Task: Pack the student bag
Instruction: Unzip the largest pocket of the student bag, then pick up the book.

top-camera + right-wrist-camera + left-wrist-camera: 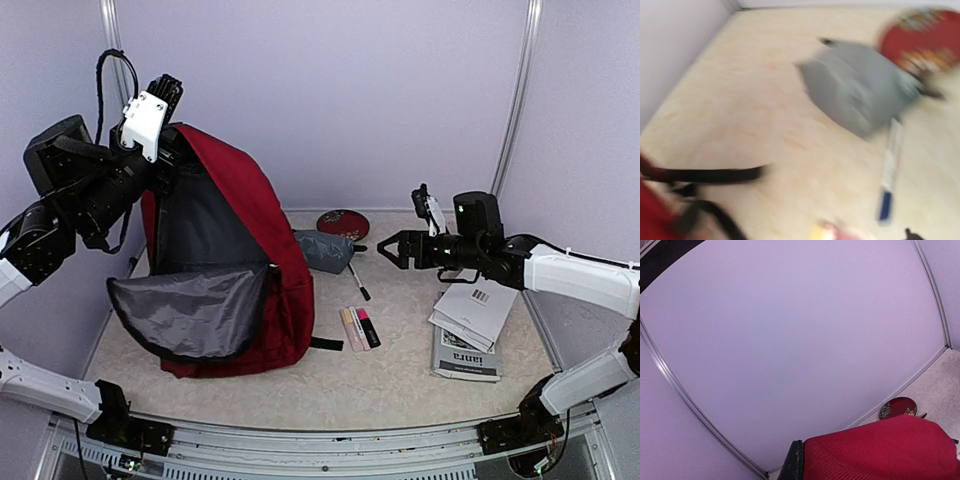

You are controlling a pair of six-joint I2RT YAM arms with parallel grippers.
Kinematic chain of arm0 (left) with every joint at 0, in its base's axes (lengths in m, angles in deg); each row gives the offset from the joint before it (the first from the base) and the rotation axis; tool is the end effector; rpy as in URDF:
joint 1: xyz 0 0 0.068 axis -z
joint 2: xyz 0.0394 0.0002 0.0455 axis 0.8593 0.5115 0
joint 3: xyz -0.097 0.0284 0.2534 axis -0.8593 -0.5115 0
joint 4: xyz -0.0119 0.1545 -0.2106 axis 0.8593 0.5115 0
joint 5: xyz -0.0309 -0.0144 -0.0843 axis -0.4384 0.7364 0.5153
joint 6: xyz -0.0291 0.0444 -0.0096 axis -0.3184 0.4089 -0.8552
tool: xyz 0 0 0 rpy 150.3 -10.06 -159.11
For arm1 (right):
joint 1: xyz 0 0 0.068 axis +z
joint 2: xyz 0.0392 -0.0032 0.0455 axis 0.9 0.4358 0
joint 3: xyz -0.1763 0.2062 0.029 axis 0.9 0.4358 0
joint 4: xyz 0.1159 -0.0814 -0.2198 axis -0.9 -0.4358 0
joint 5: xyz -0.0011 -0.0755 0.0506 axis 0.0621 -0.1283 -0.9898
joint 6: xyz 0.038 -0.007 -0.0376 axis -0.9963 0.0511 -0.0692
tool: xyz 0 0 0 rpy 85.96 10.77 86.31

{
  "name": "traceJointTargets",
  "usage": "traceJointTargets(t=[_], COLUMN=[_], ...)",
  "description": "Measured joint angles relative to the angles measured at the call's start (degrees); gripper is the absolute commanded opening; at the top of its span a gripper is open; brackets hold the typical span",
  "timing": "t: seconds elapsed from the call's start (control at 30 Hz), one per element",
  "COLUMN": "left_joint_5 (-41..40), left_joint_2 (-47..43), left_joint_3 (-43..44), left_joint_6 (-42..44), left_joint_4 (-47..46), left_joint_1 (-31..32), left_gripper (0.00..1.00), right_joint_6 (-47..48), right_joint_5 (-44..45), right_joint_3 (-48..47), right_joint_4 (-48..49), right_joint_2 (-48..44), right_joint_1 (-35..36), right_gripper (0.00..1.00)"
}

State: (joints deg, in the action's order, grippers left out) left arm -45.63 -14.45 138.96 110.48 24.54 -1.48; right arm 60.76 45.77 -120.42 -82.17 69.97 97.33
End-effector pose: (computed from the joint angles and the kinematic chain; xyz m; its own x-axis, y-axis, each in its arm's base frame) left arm 0.1285 -0.1590 0.4803 0.2149 0.4401 -0.8719 0.1880 0.8574 0.4791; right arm 0.2502 0.1747 0.2822 -0.6166 0.0955 -0.7815 -0.5131 0.7041 0.4909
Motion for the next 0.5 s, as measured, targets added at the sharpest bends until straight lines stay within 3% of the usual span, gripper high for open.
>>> traceJointTargets(t=[0.2,0.5], left_joint_5=[-4.57,-11.32], left_joint_2=[5.42,12.02], left_joint_3=[8.83,18.14], left_joint_6=[1.38,6.23], left_joint_4=[1.57,2.03], left_joint_1=[-6.16,-11.78], left_gripper=[0.0,0.0], right_joint_6=[-6.27,-10.05], right_joint_5=[10.14,9.66], right_joint_3=[6.1,21.27], right_joint_4=[-10.97,-16.9], right_joint_2=[-12.35,-23.61], right_joint_1=[-5.53,-31.98], right_gripper=[1.0,1.0])
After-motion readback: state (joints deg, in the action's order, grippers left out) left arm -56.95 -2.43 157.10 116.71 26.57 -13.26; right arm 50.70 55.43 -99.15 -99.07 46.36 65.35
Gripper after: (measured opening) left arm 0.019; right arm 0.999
